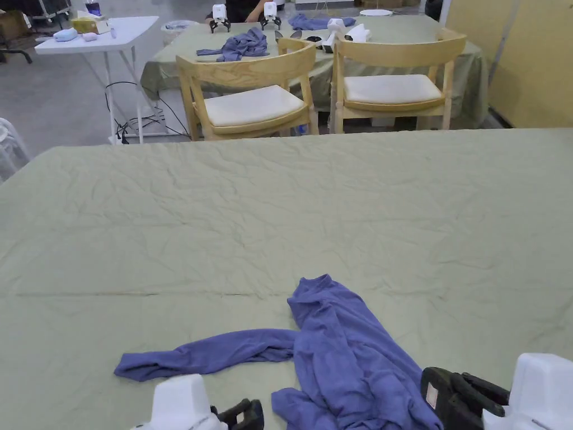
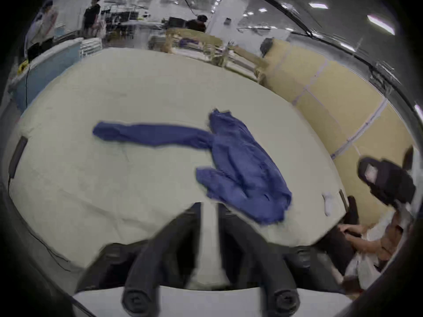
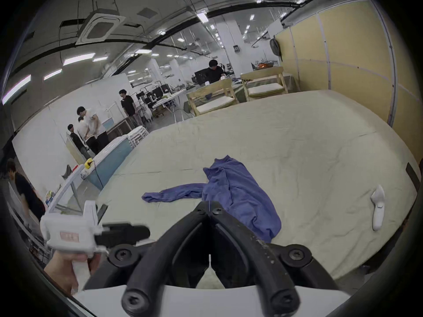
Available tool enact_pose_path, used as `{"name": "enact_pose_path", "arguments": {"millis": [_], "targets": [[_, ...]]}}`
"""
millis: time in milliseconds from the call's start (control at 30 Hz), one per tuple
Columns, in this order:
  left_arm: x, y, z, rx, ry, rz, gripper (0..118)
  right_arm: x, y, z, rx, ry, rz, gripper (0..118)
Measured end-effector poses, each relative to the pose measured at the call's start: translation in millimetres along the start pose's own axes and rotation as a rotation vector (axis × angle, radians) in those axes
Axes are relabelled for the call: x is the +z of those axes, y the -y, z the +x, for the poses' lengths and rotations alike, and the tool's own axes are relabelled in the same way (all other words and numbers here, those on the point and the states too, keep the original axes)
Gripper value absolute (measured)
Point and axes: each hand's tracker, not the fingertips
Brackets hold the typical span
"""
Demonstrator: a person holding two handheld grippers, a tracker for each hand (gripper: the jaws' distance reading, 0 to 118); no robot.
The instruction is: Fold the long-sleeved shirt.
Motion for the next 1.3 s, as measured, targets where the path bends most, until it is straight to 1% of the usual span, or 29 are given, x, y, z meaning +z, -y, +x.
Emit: {"name": "enact_pose_path", "arguments": {"millis": [33, 67, 100, 133, 267, 300, 333, 367, 400, 433, 467, 500, 533, 567, 600, 633, 667, 700, 733, 767, 833, 867, 900, 933, 967, 1000, 1067, 1167, 1300], "targets": [[-20, -16, -5, -0.028, -0.052, 0.017, 83, -3, -1, 2, -0.001, 0.005, -0.005, 3], [-43, -30, -9, -0.052, -0.106, 0.033, 117, -6, 0, 4, -0.002, 0.015, -0.011, 3], [-60, -40, -16, -0.050, -0.108, 0.097, 115, -9, 0, 6, -0.007, 0.028, -0.016, 3], [-83, -51, -19, -0.078, -0.180, 0.094, 111, -12, 0, 9, -0.010, 0.041, -0.022, 3], [-187, -70, -45, -0.127, -0.258, -0.062, 110, -25, 3, 22, -0.019, 0.090, -0.063, 3], [-202, -66, -43, -0.158, -0.289, -0.100, 105, -30, 3, 26, -0.019, 0.099, -0.082, 3], [-214, -58, -45, -0.191, -0.295, -0.162, 90, -34, 5, 30, -0.016, 0.108, -0.105, 3], [-218, -49, -47, -0.224, -0.259, -0.223, 81, -38, 5, 33, -0.013, 0.119, -0.117, 3], [-204, -47, -44, -0.235, -0.270, -0.082, 76, -42, 5, 36, -0.007, 0.128, -0.126, 3], [-195, -47, -38, -0.245, -0.239, -0.097, 56, -46, 5, 41, -0.006, 0.129, -0.135, 3], [-184, -47, -33, -0.249, -0.175, -0.104, 16, -50, 5, 45, -0.015, 0.131, -0.147, 3], [-175, -46, -31, -0.229, -0.140, -0.088, 3, -55, 5, 50, -0.027, 0.129, -0.161, 3], [-165, -45, -31, -0.170, -0.116, -0.094, 3, -61, 5, 55, -0.035, 0.123, -0.181, 5], [-163, -51, -33, -0.135, -0.078, -0.113, 3, -69, 4, 57, -0.025, 0.112, -0.224, 17], [-156, -53, -35, -0.098, -0.038, -0.115, 3, -78, 5, 59, 0.003, 0.094, -0.258, 62], [-149, -53, -37, -0.070, -0.019, -0.100, 3, -88, 6, 59, 0.036, 0.096, -0.292, 99], [-141, -56, -39, -0.090, -0.033, -0.047, 3, -102, 7, 57, 0.080, 0.117, -0.344, 118], [-134, -53, -36, -0.100, -0.044, -0.049, 3, -112, 11, 55, 0.102, 0.144, -0.357, 111], [-127, -53, -35, -0.098, -0.042, -0.042, 3, -119, 17, 50, 0.135, 0.150, -0.324, 110], [-120, -54, -36, -0.091, -0.033, -0.030, 3, -133, 21, 46, 0.163, 0.128, -0.334, 108], [-109, -55, -39, -0.035, -0.013, -0.034, 3, -155, 30, 35, 0.231, 0.169, -0.418, 109], [-103, -56, -40, 0.001, 0.005, -0.032, 3, -153, 27, 35, 0.268, 0.183, -0.480, 109], [-96, -57, -41, 0.034, 0.020, -0.028, 3, -154, 28, 32, 0.274, 0.196, -0.498, 97], [-90, -57, -42, 0.068, 0.038, -0.034, 3, -155, 29, 29, 0.268, 0.214, -0.496, 68], [-80, -57, -44, 0.088, 0.047, -0.022, 3, -155, 30, 26, 0.230, 0.194, -0.493, 19], [-69, -56, -45, 0.087, 0.049, -0.009, 3, -142, 23, 30, 0.179, 0.202, -0.458, 11], [-44, -57, -47, 0.145, 0.074, 0.026, 3, -113, 16, 21, 0.171, 0.168, -0.319, 11], [6, -59, -53, 0.246, 0.128, 0.117, 3, -56, 5, -3, 0.260, 0.177, -0.103, 11], [79, -80, -53, 0.373, 0.190, 0.327, 3, -10, -31, -29, 0.323, 0.175, 0.117, 11]]}}
